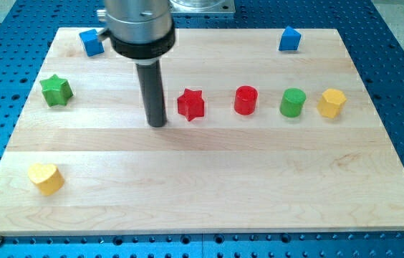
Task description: Push the heart to the left of the red star
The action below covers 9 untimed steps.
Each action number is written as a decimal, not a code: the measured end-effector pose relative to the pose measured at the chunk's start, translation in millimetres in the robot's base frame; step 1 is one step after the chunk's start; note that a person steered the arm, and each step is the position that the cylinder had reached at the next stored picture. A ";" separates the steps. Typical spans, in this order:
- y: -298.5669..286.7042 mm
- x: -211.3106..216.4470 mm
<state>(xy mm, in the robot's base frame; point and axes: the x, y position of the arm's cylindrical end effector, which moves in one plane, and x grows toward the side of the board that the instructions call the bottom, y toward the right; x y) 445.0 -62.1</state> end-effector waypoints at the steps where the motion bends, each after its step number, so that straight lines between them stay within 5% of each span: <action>1: 36.7 -19.2; 2: 55.3 -19.6; 3: 40.9 96.8; 4: -53.7 168.7; 5: -142.5 163.9; 7: -159.5 80.6; 8: -218.6 107.4; 9: -218.9 57.2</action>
<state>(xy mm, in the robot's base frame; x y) 502.2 -281.1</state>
